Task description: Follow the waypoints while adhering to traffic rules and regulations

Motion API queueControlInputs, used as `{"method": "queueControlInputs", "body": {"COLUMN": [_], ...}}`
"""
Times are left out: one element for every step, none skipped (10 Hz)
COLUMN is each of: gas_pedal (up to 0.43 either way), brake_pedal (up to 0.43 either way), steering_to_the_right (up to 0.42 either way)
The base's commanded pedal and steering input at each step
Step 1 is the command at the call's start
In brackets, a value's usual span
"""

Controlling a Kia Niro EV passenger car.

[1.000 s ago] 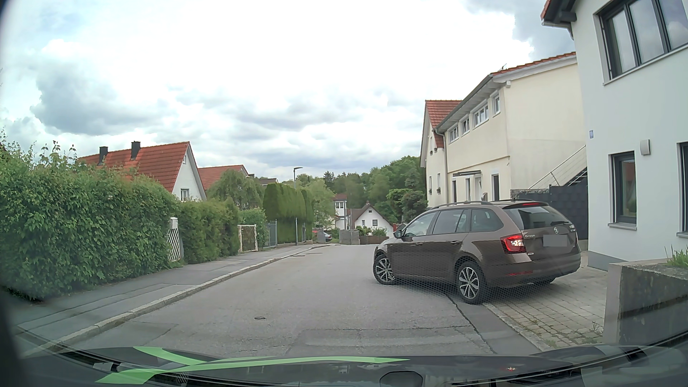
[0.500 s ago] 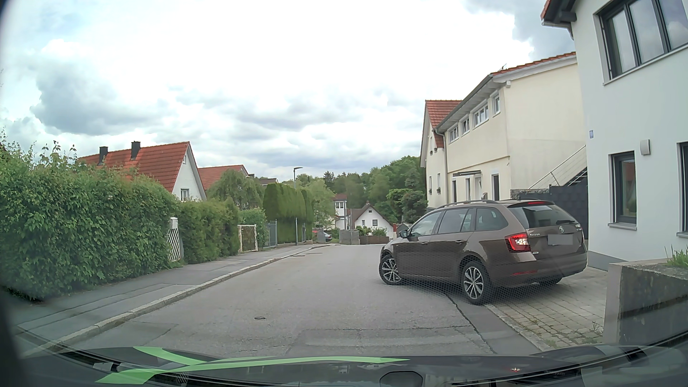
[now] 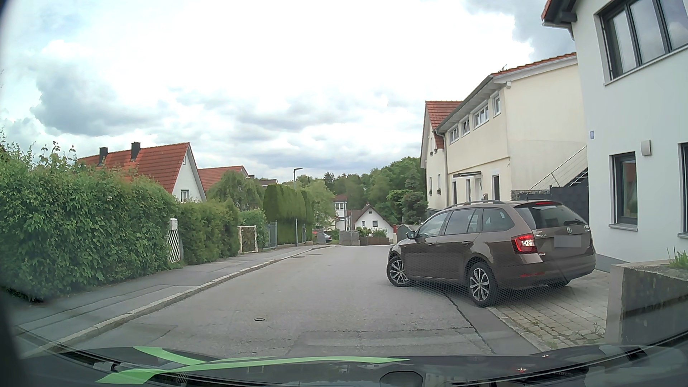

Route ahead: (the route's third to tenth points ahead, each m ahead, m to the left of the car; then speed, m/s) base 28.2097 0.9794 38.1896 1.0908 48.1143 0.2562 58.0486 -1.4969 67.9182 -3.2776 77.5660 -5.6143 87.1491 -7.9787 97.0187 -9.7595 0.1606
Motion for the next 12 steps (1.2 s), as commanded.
{"method": "queueControlInputs", "body": {"gas_pedal": [0.000,0.000,0.000,0.000,0.079,0.110,0.118,0.118,0.118,0.130,0.130,0.130], "brake_pedal": [0.000,0.000,0.000,0.000,0.000,0.000,0.000,0.000,0.000,0.000,0.000,0.000], "steering_to_the_right": [-0.064,-0.073,-0.085,-0.097,-0.108,-0.118,-0.122,-0.126,-0.130,-0.134,-0.139,-0.143]}}
